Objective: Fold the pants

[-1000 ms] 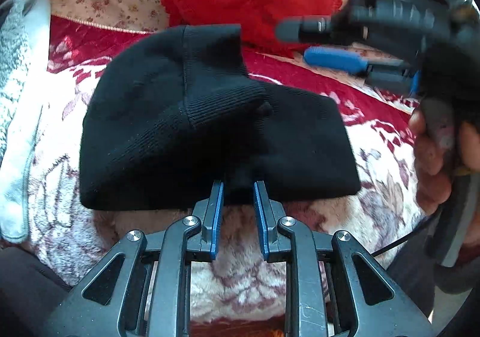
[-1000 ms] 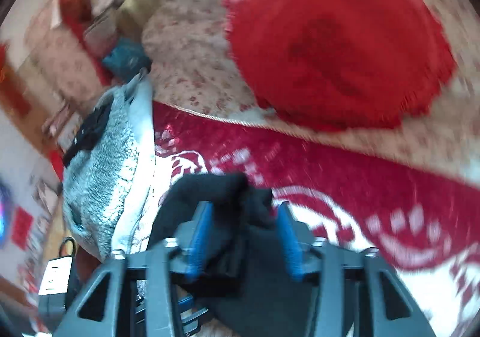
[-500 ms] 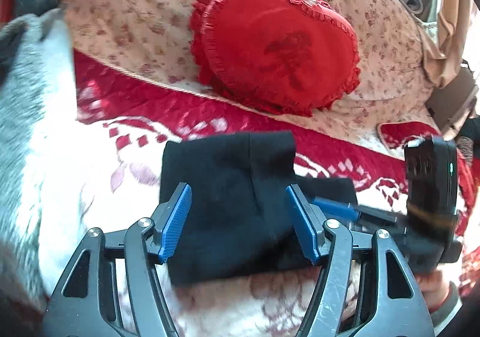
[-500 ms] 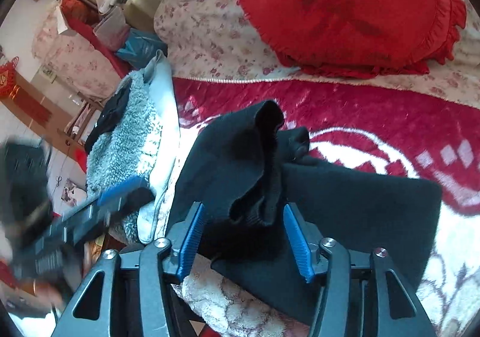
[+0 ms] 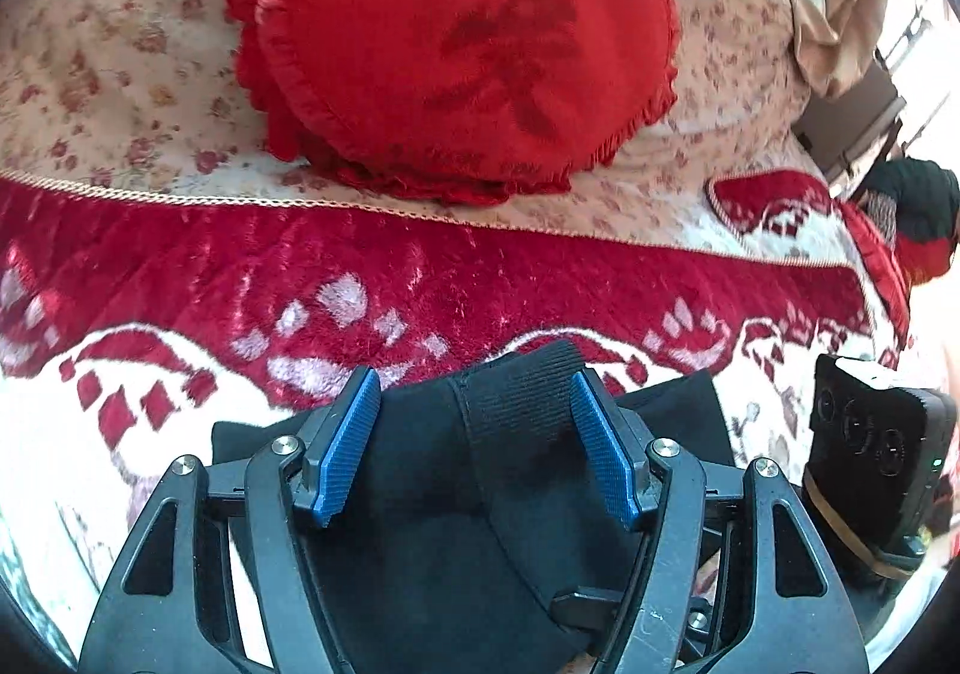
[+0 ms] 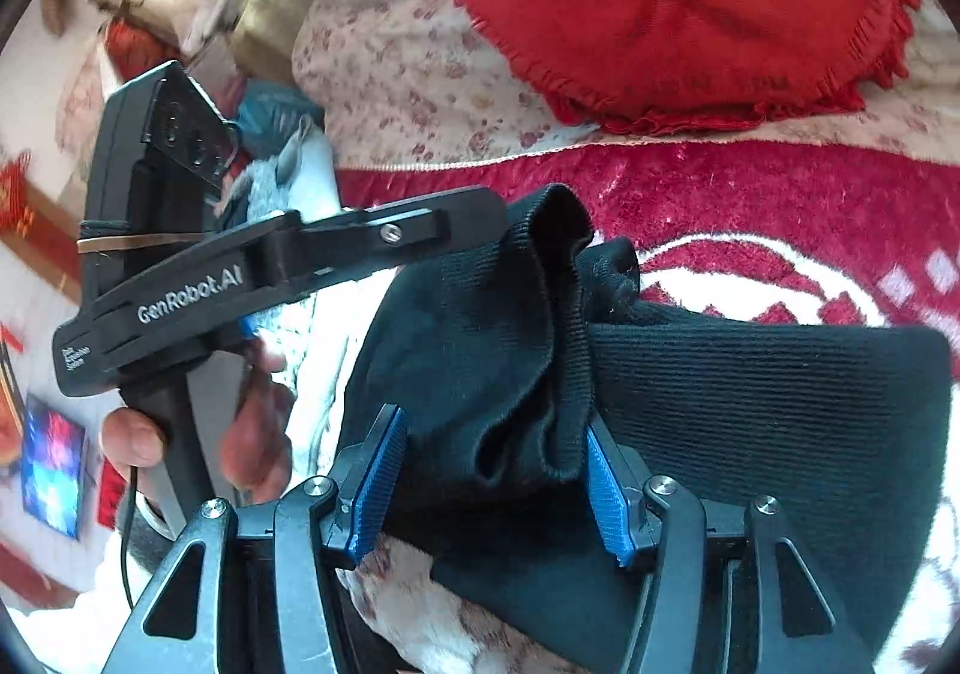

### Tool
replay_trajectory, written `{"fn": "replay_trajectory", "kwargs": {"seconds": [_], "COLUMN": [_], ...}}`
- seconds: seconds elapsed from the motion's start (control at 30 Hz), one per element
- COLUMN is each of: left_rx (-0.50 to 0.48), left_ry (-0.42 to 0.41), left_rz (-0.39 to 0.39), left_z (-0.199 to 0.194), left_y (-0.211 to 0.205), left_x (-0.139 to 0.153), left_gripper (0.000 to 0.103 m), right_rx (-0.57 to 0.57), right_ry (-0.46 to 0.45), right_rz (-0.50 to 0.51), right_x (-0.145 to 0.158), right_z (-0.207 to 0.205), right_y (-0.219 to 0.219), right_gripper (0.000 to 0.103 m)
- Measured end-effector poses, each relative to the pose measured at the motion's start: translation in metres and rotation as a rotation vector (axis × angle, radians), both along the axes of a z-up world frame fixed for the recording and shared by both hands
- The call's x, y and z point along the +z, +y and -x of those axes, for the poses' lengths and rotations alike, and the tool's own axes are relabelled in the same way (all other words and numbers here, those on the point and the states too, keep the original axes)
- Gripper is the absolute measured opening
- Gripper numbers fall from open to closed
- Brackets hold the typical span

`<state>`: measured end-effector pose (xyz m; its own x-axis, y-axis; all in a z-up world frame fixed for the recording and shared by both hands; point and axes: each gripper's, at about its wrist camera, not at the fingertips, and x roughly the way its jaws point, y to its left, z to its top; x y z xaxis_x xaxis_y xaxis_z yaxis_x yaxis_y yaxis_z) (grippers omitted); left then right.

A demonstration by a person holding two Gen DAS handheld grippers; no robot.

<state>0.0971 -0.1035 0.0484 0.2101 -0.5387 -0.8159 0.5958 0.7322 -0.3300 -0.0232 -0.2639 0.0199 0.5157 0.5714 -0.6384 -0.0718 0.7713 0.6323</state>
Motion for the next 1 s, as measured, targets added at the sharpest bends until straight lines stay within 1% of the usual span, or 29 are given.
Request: {"fn": "replay_trajectory", "kwargs": {"seconds": [0.03, 0.07, 0.13, 0.17, 0.2, 0.23, 0.27, 0.3, 0.4, 0.57, 0.7, 0.8, 0.9, 0.93, 1.0], "left_rx": [-0.008, -0.018, -0.028, -0.03, -0.028, -0.025, -0.018, -0.011, -0.007, -0.018, -0.049, -0.068, -0.086, -0.083, -0.072], "left_ry": [0.003, 0.01, 0.009, 0.001, -0.008, -0.012, -0.015, -0.02, -0.055, -0.116, -0.102, -0.112, -0.133, -0.144, -0.166], "left_rz": [-0.011, -0.022, -0.04, -0.052, -0.063, -0.07, -0.061, -0.049, -0.003, 0.064, 0.109, 0.104, 0.087, 0.086, 0.089], "left_z": [-0.001, -0.001, 0.001, 0.004, 0.006, 0.008, 0.011, 0.013, 0.021, 0.038, 0.052, 0.063, 0.067, 0.067, 0.066], "left_y": [-0.002, -0.004, -0.008, -0.009, -0.01, -0.011, -0.009, -0.008, -0.003, -0.007, -0.027, -0.048, -0.058, -0.057, -0.053], "left_x": [-0.003, -0.006, -0.012, -0.014, -0.016, -0.017, -0.016, -0.013, 0.005, 0.045, 0.056, 0.058, 0.066, 0.071, 0.083], "left_gripper": [0.065, 0.065, 0.065, 0.056, 0.05, 0.041, 0.038, 0.036, 0.033, 0.033, 0.033, 0.033, 0.033, 0.033, 0.033], "right_rx": [-0.006, -0.009, -0.001, 0.005, 0.012, 0.011, 0.01, 0.013, 0.032, 0.034, 0.007, -0.026, -0.04, -0.034, -0.016], "right_ry": [-0.003, -0.013, -0.027, -0.034, -0.048, -0.056, -0.059, -0.064, -0.101, -0.185, -0.217, -0.208, -0.194, -0.201, -0.232], "right_rz": [-0.012, -0.013, 0.009, 0.029, 0.045, 0.047, 0.044, 0.046, 0.073, 0.096, 0.108, 0.111, 0.08, 0.059, 0.06], "right_x": [-0.001, -0.001, 0.001, 0.001, 0.002, 0.002, 0.003, 0.006, 0.019, 0.053, 0.074, 0.076, 0.075, 0.079, 0.091], "right_z": [-0.001, -0.001, -0.003, -0.004, -0.005, -0.005, -0.005, -0.004, 0.003, 0.019, 0.04, 0.055, 0.061, 0.061, 0.058], "right_y": [0.0, 0.001, 0.004, 0.005, 0.007, 0.006, 0.006, 0.006, 0.006, -0.001, -0.019, -0.036, -0.05, -0.053, -0.049], "right_gripper": [0.055, 0.052, 0.041, 0.034, 0.026, 0.022, 0.018, 0.016, 0.013, 0.012, 0.012, 0.012, 0.012, 0.012, 0.012]}}
